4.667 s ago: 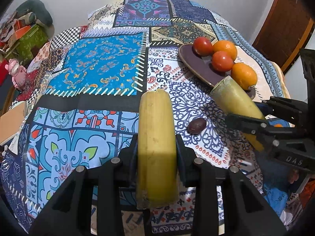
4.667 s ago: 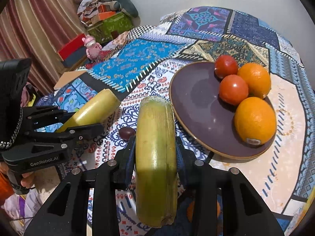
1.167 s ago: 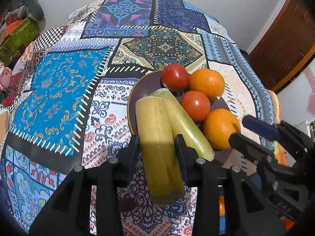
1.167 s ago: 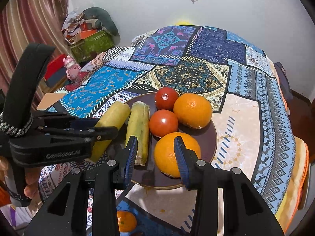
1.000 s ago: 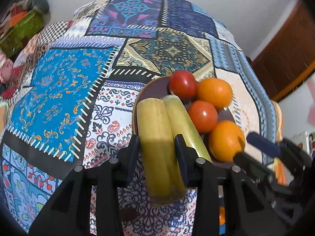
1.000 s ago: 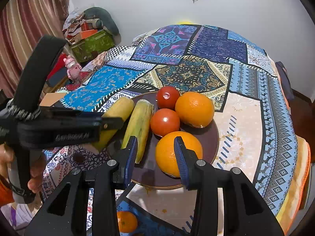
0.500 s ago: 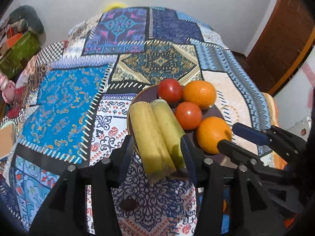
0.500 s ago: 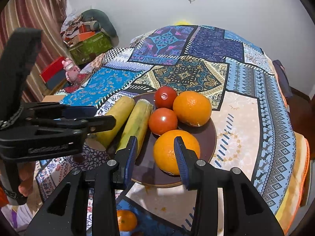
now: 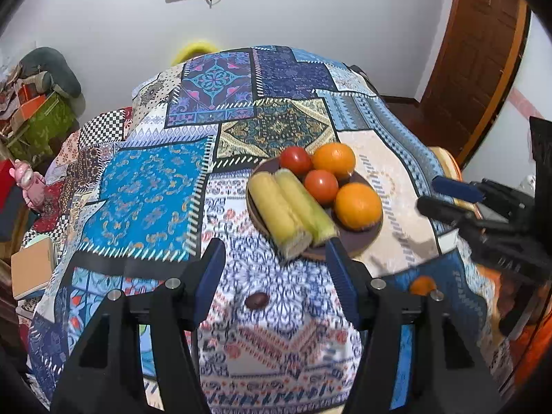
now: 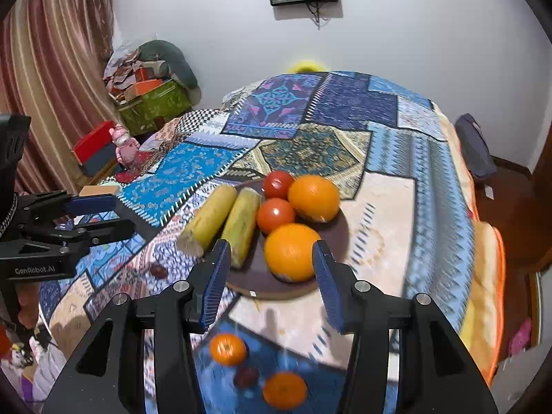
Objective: Organize fruits
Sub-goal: 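Move both tools to the small mandarins on the blue cloth, then grasp a small mandarin with the right tool while the left tool grasps another mandarin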
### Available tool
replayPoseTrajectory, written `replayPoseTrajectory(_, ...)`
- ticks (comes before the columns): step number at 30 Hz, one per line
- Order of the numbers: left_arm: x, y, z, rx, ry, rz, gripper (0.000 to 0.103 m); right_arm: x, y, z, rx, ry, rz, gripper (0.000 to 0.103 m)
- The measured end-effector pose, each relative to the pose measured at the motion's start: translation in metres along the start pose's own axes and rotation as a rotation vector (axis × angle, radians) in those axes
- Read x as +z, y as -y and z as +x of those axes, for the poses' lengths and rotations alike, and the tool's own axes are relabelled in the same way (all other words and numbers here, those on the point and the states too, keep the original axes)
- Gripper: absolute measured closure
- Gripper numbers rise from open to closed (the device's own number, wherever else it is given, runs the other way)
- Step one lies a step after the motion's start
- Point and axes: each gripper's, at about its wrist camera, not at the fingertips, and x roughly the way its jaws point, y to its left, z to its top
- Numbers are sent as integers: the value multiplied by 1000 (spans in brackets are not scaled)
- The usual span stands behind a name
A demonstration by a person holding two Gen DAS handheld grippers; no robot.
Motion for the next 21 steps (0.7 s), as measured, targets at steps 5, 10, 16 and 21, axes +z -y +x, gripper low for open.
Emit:
replayPoseTrajectory(5, -22, 6, -1, -28, -32, 3, 43, -30, 10, -10, -19, -44, 33, 55)
replayPoseTrajectory(10, -43, 23, 5, -67, -65, 14, 43, -63, 16, -12, -15, -106, 64, 55)
replayPoseTrajectory(16, -65, 47, 24, -111, -125, 37, 43, -88, 18, -9, 13, -149, 98, 55)
replayPoseTrajectory(21, -73, 66, 44, -138, -178, 51, 43, -97, 17, -1, 29, -169, 114, 55)
